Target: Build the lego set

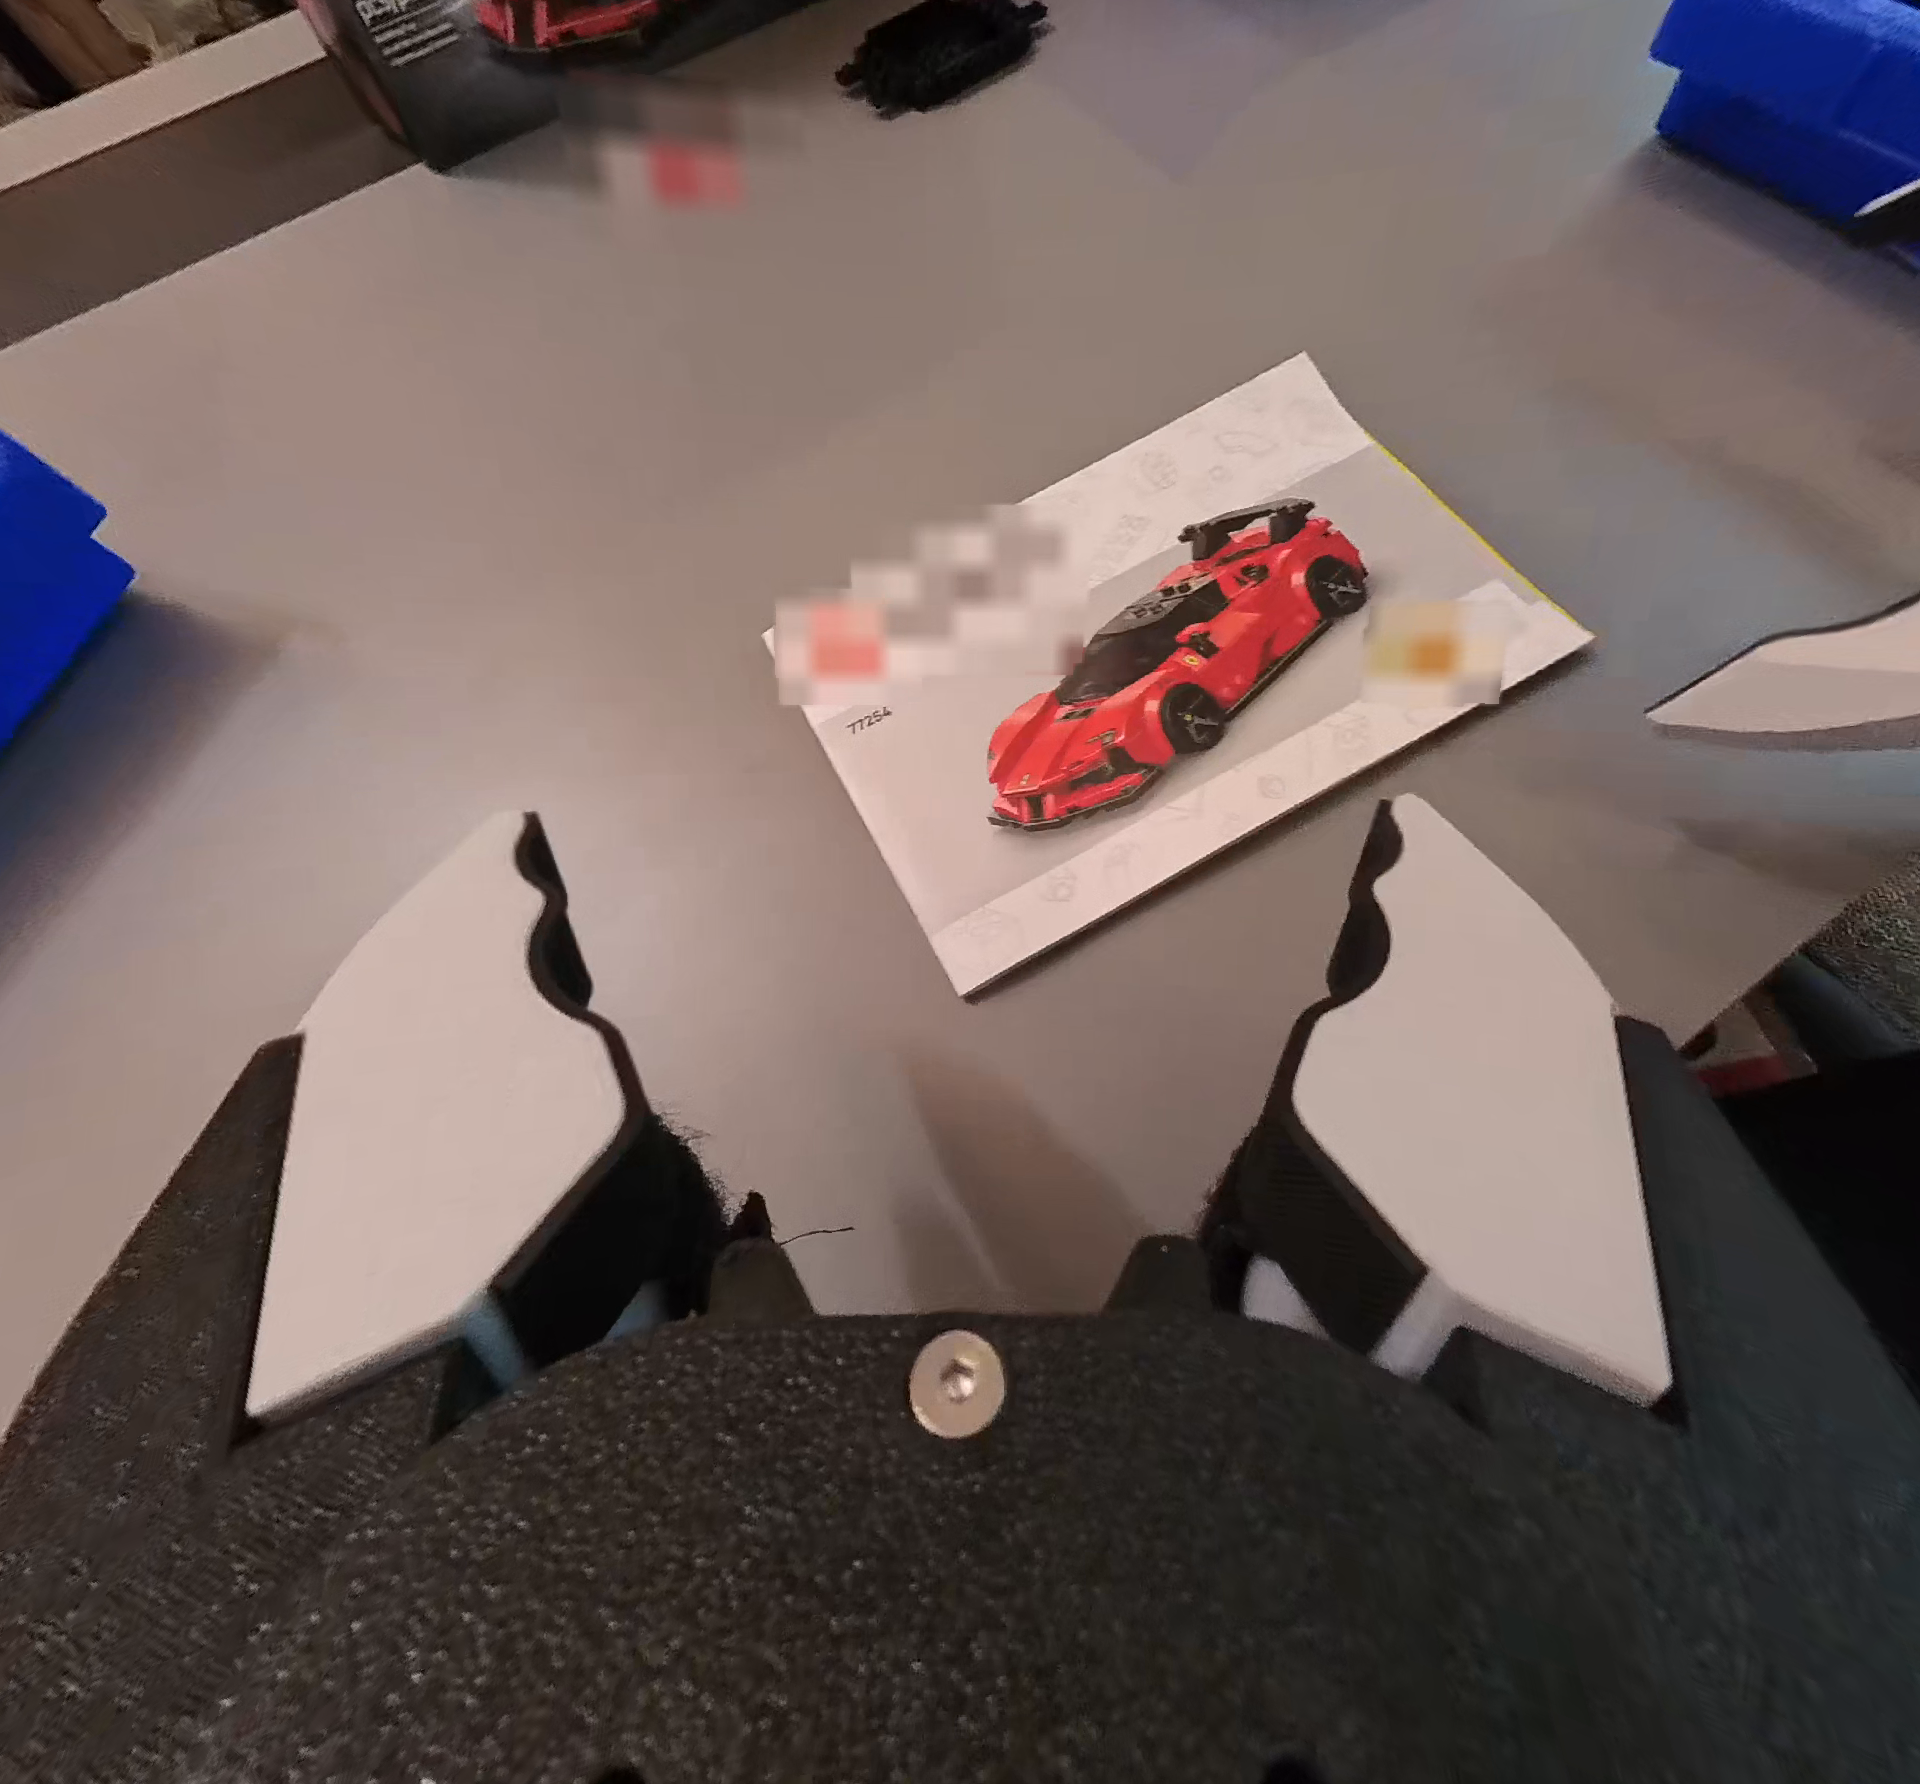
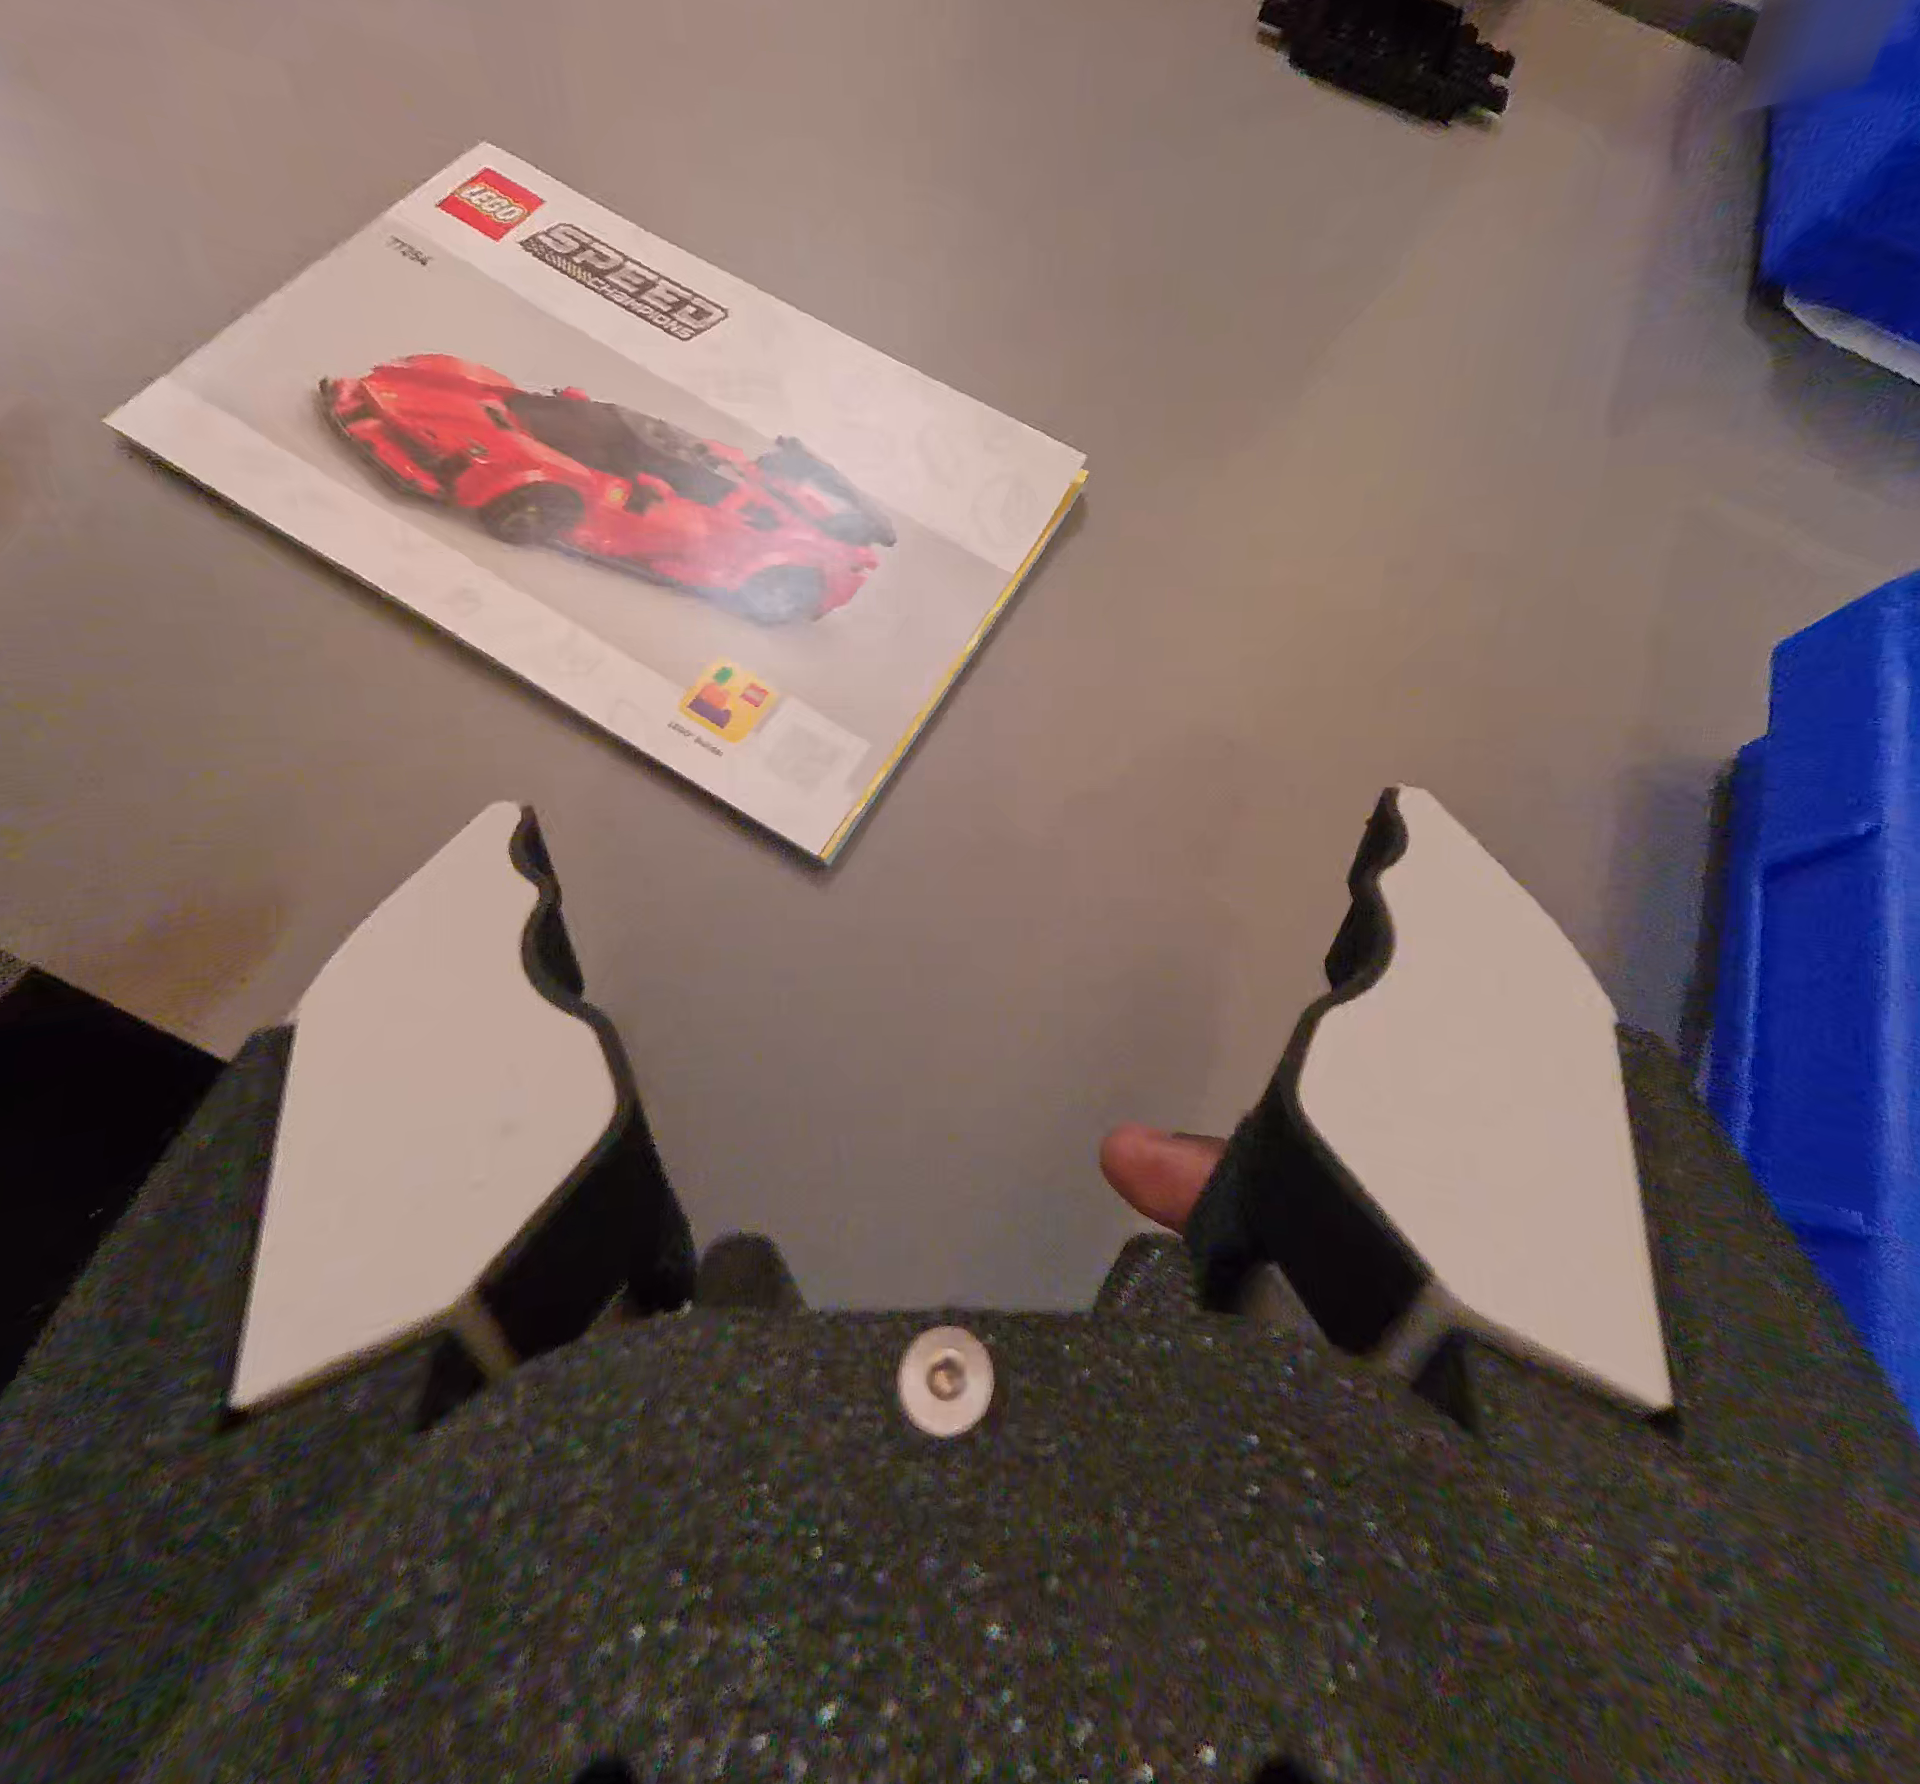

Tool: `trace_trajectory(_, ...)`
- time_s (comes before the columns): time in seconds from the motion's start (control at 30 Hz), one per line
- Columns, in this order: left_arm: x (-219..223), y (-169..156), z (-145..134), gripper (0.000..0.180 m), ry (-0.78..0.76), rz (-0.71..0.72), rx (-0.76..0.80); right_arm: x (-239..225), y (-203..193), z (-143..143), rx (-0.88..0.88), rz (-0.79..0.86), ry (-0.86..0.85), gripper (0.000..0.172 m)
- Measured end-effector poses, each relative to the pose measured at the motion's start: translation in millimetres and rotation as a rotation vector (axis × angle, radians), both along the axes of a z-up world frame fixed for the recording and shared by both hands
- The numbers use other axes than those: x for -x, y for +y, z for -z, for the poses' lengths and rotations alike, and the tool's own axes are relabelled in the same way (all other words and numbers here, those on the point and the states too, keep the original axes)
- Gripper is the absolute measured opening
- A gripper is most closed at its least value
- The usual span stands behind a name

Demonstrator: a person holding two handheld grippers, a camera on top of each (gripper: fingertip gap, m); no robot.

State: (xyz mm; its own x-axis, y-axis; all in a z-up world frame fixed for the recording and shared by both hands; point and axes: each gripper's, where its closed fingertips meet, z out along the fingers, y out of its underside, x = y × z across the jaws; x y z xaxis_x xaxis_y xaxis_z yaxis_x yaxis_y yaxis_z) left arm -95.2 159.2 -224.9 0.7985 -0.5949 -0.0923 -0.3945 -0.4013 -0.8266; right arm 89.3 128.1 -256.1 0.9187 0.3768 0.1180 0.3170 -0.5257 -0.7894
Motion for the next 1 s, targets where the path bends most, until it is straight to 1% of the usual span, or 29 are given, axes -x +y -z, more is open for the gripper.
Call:
trace_trajectory(0.07,0,0,0,0.138,0.017,0.010,-0.011,7,-1,1,0.005,-0.028,0.011,0.136)
trace_trajectory(0.17,15,7,4,0.136,0.045,-0.029,-0.003,9,1,9,0.033,-0.034,0.013,0.132)
trace_trajectory(0.23,20,10,5,0.125,0.012,-0.016,0.009,10,5,13,0.036,-0.037,0.025,0.127)
trace_trajectory(0.27,20,12,5,0.124,-0.010,-0.004,0.017,10,6,15,0.043,-0.042,0.034,0.126)
trace_trajectory(0.33,14,13,8,0.128,-0.033,0.041,0.025,12,8,20,0.072,-0.057,0.046,0.127)
trace_trajectory(0.43,-1,14,9,0.130,-0.013,0.127,-0.013,13,12,24,0.097,-0.078,0.067,0.125)
trace_trajectory(0.53,-18,12,10,0.130,0.013,0.221,-0.066,22,10,24,0.128,-0.189,0.116,0.121)
trace_trajectory(0.6,-35,8,11,0.120,-0.008,0.303,-0.082,29,8,19,0.143,-0.274,0.178,0.115)
trace_trajectory(0.67,-50,1,13,0.101,0.009,0.418,-0.078,34,5,10,0.139,-0.366,0.218,0.103)
trace_trajectory(0.7,-55,-1,13,0.089,0.038,0.474,-0.083,38,2,3,0.129,-0.435,0.234,0.090)
trace_trajectory(0.73,-60,-5,13,0.073,0.071,0.550,-0.094,42,-1,-4,0.113,-0.517,0.242,0.075)
trace_trajectory(0.77,-65,-7,12,0.066,0.096,0.610,-0.108,44,-4,-9,0.103,-0.594,0.228,0.066)
trace_trajectory(0.83,-72,-14,13,0.046,0.137,0.720,-0.093,42,-6,-8,0.101,-0.720,0.126,0.045)
trace_trajectory(0.87,-75,-17,15,0.041,0.151,0.765,-0.072,40,-5,-4,0.092,-0.765,0.058,0.039)
trace_trajectory(0.93,-80,-22,23,0.033,0.184,0.820,-0.038,38,-6,3,0.083,-0.857,-0.041,0.031)
trace_trajectory(1.0,-84,-23,30,0.032,0.210,0.846,-0.036,40,-13,11,0.096,-0.935,-0.098,0.030)
